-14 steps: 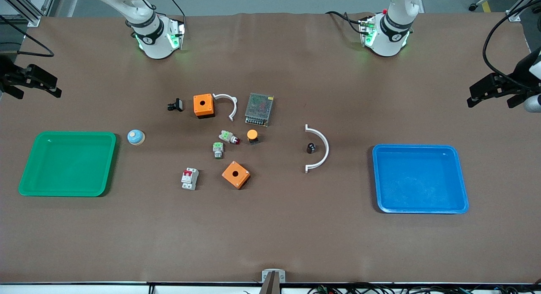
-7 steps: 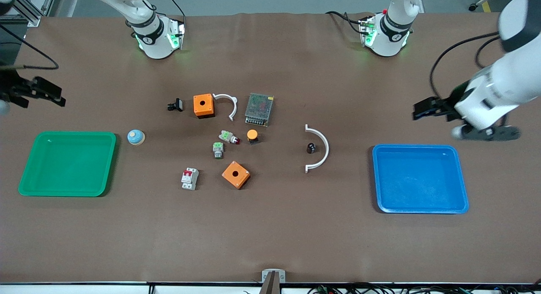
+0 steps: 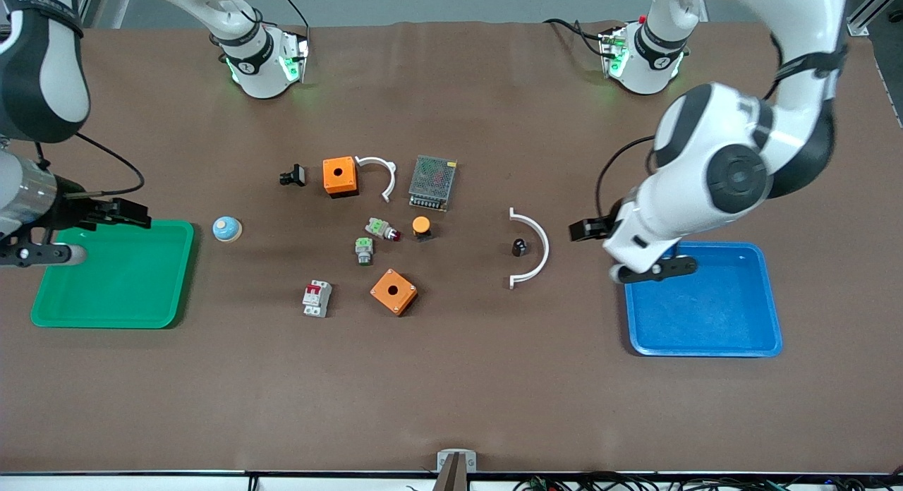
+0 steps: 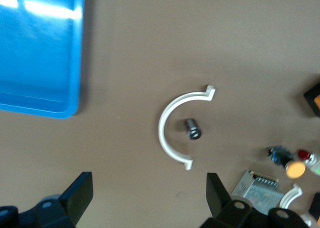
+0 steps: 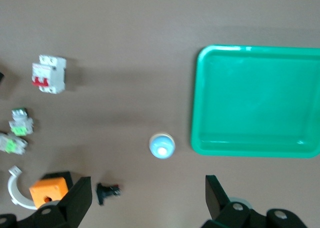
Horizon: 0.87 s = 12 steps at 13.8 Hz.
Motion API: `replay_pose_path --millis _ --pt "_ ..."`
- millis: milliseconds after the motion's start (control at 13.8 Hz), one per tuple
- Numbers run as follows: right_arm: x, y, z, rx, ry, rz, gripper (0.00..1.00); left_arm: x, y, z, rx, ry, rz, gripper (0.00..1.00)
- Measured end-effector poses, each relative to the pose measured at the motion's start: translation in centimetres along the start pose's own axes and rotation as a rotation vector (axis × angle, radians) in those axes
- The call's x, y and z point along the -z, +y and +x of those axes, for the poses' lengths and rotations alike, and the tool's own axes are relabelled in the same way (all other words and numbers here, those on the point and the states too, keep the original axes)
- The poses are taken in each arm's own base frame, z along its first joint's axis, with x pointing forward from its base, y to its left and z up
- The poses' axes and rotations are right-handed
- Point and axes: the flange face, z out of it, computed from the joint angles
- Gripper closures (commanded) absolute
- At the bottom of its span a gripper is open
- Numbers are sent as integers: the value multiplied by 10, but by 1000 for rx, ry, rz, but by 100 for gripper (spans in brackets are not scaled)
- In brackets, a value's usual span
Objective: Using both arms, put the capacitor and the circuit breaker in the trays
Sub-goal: 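Reach the right gripper to the breaker while the left gripper reaches the capacitor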
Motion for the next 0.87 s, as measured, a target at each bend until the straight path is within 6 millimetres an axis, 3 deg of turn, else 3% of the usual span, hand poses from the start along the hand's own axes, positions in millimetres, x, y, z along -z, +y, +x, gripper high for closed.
replay_pose_path --millis 218,364,436,655,873 --pt "-35 -92 8 -94 57 18 0 -49 40 -11 42 19 63 0" --pt "-78 -156 11 -116 72 30 0 -78 64 -24 42 50 69 0" --pt "-101 -179 16 -119 76 43 0 -93 72 -32 41 66 66 0" --pt "-160 -208 32 -149 92 50 0 -131 79 -46 43 92 53 0" --pt "-204 -225 39 -160 101 44 0 -162 76 -54 33 127 24 0"
